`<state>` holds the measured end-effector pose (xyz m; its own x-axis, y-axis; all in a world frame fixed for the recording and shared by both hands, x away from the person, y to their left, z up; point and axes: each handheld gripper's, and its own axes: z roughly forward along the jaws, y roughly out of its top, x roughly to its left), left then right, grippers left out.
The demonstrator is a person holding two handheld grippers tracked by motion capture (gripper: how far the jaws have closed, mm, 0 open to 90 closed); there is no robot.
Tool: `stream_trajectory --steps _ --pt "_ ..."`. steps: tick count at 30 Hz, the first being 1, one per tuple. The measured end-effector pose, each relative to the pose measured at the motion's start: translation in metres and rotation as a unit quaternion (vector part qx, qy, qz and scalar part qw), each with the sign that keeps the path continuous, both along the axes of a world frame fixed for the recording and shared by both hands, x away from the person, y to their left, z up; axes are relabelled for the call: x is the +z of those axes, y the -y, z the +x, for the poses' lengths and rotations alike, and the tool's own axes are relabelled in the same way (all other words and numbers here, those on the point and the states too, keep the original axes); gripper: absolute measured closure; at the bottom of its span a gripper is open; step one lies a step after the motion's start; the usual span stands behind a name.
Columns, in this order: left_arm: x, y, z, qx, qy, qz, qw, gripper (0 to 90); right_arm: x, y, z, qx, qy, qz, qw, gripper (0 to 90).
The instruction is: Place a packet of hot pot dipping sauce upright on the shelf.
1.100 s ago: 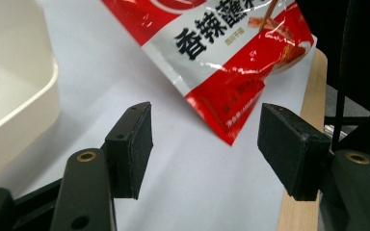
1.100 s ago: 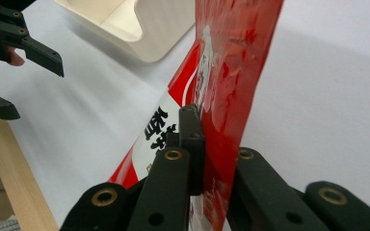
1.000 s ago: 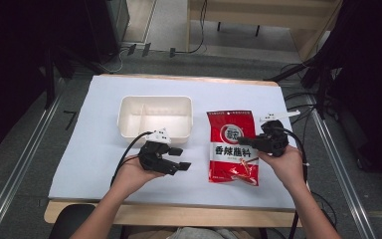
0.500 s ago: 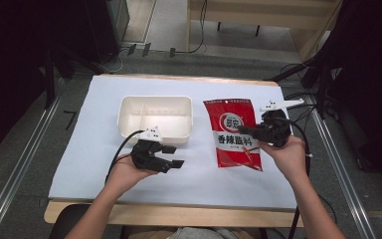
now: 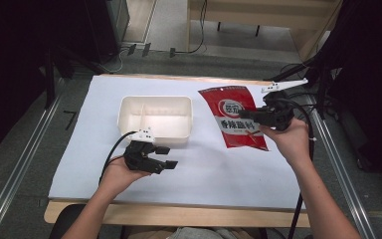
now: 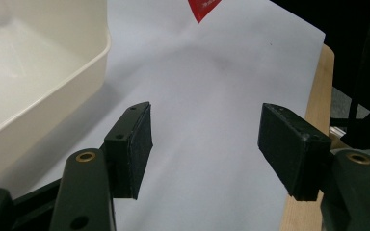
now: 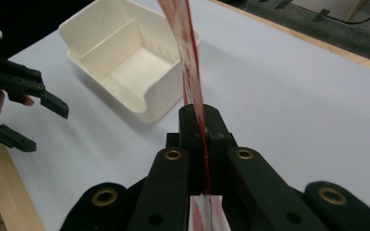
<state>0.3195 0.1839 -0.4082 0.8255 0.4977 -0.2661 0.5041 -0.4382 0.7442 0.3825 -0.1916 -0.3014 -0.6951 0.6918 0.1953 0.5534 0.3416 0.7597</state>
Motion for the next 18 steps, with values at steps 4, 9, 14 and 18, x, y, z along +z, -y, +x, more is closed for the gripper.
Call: stream_trajectory --steps 4,9,14,18 --pt "0.0 -0.001 0.0 0.002 0.001 -0.005 1.0 37.6 0.016 -0.005 0.005 0.005 0.004 0.007 1.0 90.0" --pt "-0.001 0.0 0.0 -0.001 -0.002 -0.003 1.0 37.6 0.032 -0.011 0.011 0.009 0.009 0.008 0.9999 90.0" --pt "0.0 -0.001 0.0 0.003 -0.003 -0.005 1.0 37.8 0.041 -0.018 0.017 0.012 0.012 0.004 0.9998 90.0" --pt "0.0 -0.002 0.0 0.004 -0.005 -0.007 1.0 37.9 0.05 -0.026 0.024 0.018 0.014 0.003 0.9997 90.0"
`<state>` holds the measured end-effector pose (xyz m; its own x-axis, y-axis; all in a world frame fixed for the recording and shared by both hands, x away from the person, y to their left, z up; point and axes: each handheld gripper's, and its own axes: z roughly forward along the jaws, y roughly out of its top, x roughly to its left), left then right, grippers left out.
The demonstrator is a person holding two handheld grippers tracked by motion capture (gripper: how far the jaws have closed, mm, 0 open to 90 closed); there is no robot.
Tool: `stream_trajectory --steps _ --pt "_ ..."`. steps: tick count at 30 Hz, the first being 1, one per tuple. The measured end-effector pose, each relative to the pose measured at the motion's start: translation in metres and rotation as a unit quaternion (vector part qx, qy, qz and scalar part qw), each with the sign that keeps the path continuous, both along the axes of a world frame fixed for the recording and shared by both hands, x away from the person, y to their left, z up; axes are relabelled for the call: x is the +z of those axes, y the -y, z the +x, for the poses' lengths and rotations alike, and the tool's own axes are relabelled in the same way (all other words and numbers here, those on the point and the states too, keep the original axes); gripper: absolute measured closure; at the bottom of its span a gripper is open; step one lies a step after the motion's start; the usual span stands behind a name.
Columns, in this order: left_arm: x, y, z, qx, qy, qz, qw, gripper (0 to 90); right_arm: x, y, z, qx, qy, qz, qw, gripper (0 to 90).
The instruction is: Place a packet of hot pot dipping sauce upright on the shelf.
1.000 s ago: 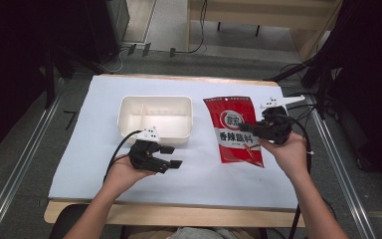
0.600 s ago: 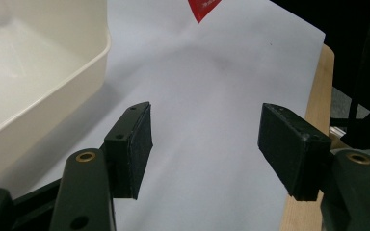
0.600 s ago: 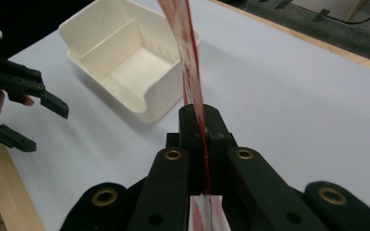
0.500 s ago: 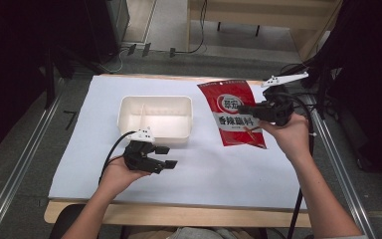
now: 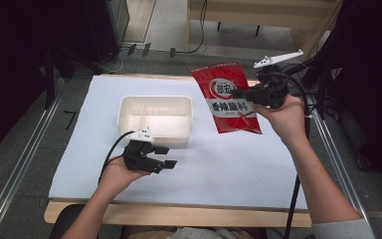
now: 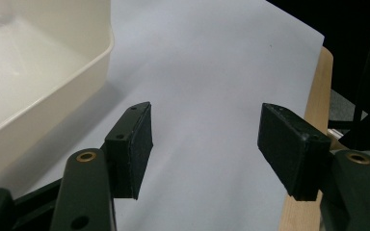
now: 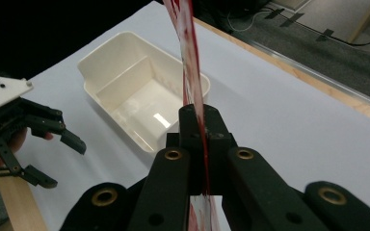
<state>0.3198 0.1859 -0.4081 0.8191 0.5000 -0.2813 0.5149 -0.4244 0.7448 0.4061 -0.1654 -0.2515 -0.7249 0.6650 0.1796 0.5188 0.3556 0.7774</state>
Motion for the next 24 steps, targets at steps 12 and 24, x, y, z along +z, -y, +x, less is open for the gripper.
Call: stream_trajectory --steps 12,24 --pt "0.001 -0.003 -0.003 -0.005 0.005 0.006 1.0 37.9 0.016 -0.033 0.023 0.014 0.002 0.009 0.9998 90.0" --pt "0.002 -0.006 -0.004 -0.005 0.004 -0.001 1.0 37.9 0.021 -0.073 0.047 0.028 0.0 0.015 0.9995 90.0"
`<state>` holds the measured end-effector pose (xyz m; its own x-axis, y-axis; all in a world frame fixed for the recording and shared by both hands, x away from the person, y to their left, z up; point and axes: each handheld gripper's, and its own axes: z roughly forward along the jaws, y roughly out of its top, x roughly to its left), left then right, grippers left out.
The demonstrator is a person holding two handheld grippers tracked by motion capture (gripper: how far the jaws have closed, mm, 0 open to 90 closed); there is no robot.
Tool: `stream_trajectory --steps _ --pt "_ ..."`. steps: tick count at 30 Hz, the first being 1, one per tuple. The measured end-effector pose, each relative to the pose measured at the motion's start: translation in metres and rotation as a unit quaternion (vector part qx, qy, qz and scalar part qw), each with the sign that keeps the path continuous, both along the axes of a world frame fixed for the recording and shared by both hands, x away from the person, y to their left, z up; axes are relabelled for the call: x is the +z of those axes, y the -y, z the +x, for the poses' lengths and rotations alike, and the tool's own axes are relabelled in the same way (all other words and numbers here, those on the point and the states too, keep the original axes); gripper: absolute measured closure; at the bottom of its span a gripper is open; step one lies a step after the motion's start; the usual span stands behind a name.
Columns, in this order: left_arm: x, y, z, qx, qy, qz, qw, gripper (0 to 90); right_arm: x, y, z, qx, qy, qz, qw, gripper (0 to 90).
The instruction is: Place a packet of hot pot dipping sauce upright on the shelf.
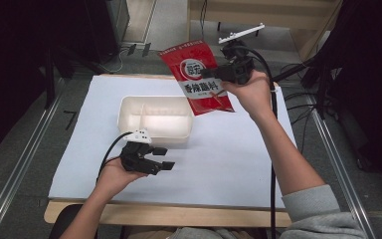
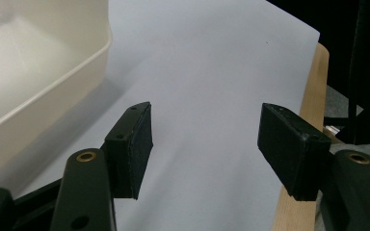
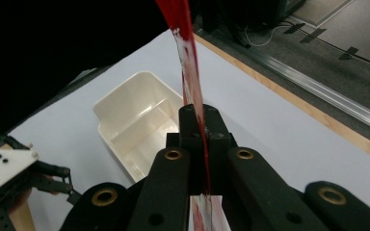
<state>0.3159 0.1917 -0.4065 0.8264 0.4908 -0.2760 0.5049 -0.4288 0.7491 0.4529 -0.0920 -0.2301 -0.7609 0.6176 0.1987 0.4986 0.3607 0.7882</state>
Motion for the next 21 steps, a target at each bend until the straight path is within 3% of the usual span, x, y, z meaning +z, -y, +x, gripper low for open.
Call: stream_trajectory --steps 16,21 --pt "0.0 -0.007 -0.001 0.009 -0.004 -0.002 0.9999 38.2 -0.012 -0.058 0.027 0.015 -0.003 -0.001 0.9999 90.0" --pt "-0.001 -0.007 0.0 0.014 -0.009 -0.012 0.9998 38.2 -0.024 -0.08 0.039 0.021 -0.017 0.004 0.9996 90.0"
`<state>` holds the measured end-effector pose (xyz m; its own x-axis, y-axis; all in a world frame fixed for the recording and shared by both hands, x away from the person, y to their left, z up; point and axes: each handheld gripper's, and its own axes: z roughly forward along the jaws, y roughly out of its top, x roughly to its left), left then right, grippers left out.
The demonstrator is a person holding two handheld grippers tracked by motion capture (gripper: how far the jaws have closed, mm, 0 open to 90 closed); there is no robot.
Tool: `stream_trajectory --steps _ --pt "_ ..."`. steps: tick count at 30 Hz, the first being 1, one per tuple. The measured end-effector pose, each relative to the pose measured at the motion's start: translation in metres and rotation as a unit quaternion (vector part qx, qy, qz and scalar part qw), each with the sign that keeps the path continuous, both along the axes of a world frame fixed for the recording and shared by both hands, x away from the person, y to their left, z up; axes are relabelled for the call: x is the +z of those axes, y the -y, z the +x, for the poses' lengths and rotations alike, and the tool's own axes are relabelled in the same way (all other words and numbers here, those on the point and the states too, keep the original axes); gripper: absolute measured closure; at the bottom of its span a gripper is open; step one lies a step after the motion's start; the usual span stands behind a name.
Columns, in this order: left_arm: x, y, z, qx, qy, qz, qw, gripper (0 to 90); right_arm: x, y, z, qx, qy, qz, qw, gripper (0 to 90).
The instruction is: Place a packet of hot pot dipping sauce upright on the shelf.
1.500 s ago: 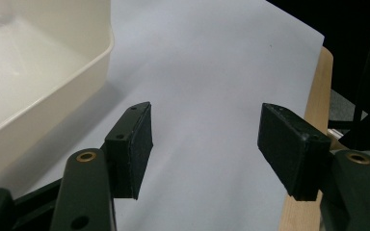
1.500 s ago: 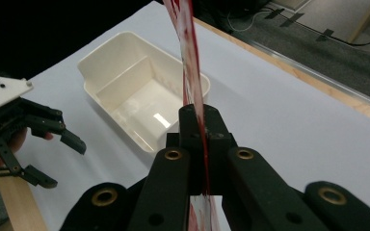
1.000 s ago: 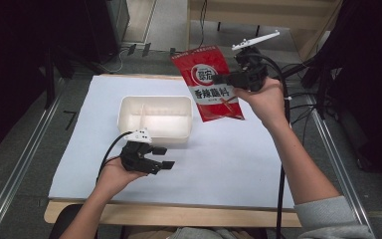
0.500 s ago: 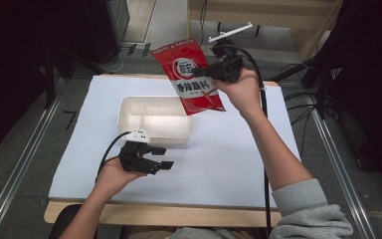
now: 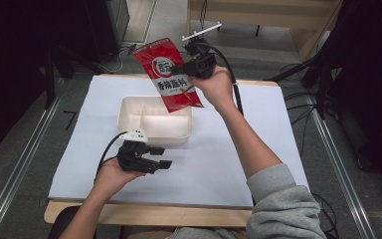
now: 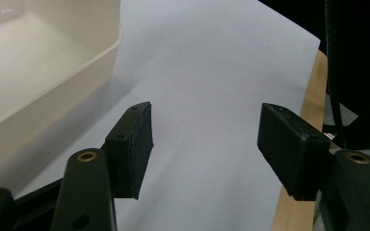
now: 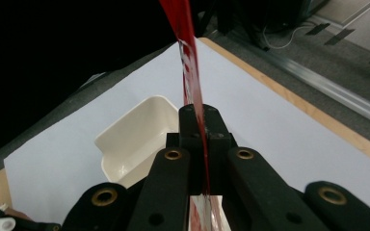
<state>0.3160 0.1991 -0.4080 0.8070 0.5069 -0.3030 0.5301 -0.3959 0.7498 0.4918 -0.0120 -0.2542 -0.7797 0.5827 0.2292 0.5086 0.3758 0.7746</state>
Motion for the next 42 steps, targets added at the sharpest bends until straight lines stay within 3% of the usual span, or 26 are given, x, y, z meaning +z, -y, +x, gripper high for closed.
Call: stream_trajectory --steps 5,9,13,18,20,24,37,39,40,42 --pt "-0.001 -0.004 -0.001 0.005 -0.001 0.006 1.0 38.2 -0.014 -0.024 0.006 0.005 -0.007 -0.017 0.9998 90.0" --pt "-0.001 -0.005 -0.001 0.002 -0.002 0.007 1.0 38.2 -0.027 -0.036 0.011 0.007 -0.022 -0.006 0.9997 90.0" --pt "-0.001 -0.005 -0.003 0.003 -0.003 0.01 0.9999 38.2 -0.035 -0.046 0.011 0.006 -0.018 -0.007 0.9998 90.0" --pt "0.0 -0.008 -0.005 0.007 -0.003 0.004 1.0 38.3 -0.051 -0.058 0.012 0.004 -0.023 -0.023 0.9995 90.0" --pt "0.0 -0.009 -0.005 0.005 -0.005 -0.001 1.0 38.3 -0.064 -0.061 0.013 0.007 -0.024 -0.021 0.9995 90.0" --pt "-0.001 -0.009 -0.005 0.005 -0.005 0.003 1.0 38.4 -0.075 -0.058 0.014 0.007 -0.016 0.0 0.9998 90.0" --pt "-0.001 -0.008 -0.006 0.002 -0.007 0.003 1.0 38.5 -0.082 -0.029 0.024 0.002 -0.017 -0.002 0.9999 90.0" --pt "-0.001 -0.008 -0.006 0.003 -0.006 0.004 1.0 38.5 -0.085 -0.026 0.025 -0.001 -0.023 -0.01 0.9997 90.0" --pt "-0.001 -0.008 -0.006 0.003 -0.005 0.004 1.0 38.5 -0.091 -0.022 0.028 -0.003 -0.031 -0.029 0.9991 90.0" --pt "-0.001 -0.008 -0.006 0.003 -0.005 0.004 1.0 38.5 -0.093 -0.022 0.028 -0.002 -0.034 -0.034 0.9989 90.0"
